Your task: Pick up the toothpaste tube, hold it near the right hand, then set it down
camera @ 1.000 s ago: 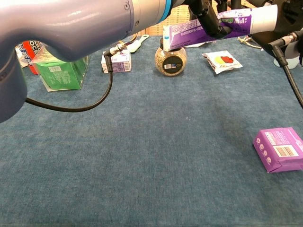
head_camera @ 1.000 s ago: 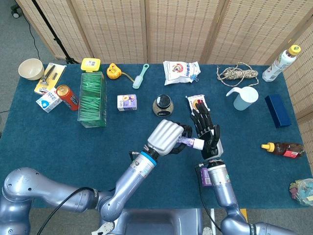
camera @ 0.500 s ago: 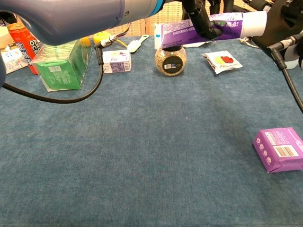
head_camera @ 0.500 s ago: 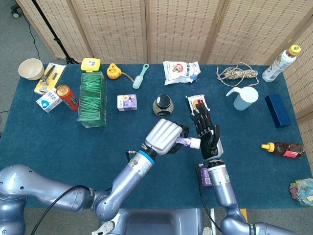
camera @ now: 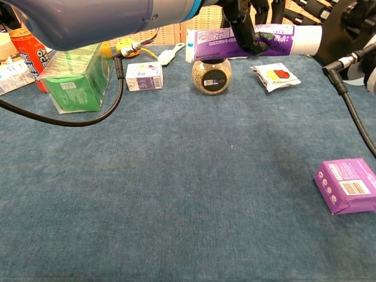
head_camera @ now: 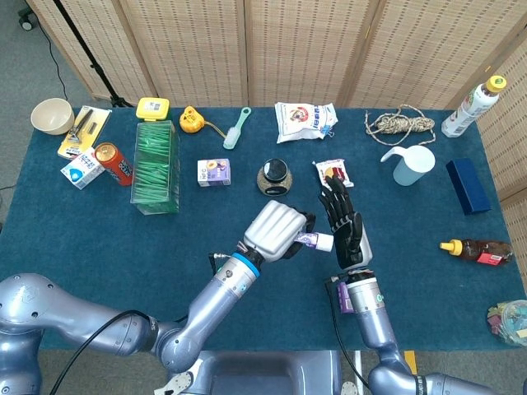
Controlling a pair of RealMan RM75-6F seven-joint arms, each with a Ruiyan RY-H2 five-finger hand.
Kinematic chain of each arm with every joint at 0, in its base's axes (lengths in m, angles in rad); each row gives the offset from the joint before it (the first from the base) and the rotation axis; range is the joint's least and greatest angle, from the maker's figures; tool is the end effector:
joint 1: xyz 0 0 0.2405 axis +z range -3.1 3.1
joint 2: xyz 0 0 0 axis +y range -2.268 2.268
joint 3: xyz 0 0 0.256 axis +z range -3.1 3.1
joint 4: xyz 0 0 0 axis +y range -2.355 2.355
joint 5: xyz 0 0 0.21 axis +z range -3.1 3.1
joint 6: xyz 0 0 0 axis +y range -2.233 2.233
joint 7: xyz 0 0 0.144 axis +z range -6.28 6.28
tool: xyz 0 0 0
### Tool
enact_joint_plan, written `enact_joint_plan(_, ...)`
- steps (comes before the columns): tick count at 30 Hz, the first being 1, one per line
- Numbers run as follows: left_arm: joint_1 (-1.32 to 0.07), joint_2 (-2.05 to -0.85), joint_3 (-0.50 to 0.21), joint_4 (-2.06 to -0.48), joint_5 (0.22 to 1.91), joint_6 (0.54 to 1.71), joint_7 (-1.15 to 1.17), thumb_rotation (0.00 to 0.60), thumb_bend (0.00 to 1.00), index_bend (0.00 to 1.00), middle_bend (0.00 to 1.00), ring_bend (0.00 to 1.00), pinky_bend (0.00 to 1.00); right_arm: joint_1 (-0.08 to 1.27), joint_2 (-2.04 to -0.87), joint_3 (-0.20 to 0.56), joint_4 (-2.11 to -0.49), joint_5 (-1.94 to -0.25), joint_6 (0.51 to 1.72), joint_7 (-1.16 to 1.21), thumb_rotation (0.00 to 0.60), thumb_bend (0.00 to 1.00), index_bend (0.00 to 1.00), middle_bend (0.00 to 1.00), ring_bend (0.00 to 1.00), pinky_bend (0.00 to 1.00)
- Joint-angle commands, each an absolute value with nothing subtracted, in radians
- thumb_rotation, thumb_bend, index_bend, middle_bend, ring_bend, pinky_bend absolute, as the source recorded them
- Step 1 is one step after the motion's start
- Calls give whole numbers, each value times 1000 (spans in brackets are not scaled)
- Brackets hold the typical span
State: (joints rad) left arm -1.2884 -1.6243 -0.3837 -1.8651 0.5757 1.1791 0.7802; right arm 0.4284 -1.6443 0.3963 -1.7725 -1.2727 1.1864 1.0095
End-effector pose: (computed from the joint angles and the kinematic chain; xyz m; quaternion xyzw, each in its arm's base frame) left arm 0.0913 0.3106 -0.0125 -0.7705 -0.3201 -0.4502 0.3182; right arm -0.1143 -0.2947 0.0267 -0.1567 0.7113 -0.6850 0.0154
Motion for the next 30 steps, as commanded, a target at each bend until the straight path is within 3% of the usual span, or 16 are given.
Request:
enact_joint_plan(1,-1294,-1628,-384,-1864,571,1181,783,600,541,607,607,536,559,430,-1647,395,-1772,-1273,1185,1008,92,0,0,0,0,0)
enact_joint_plan(30,-1291,-1626,-360,-1876,590,1205,762,600,542,611,609,538,559,427,-1647,394,-1768,-1268,1181,1001,93,0,0,0,0,0)
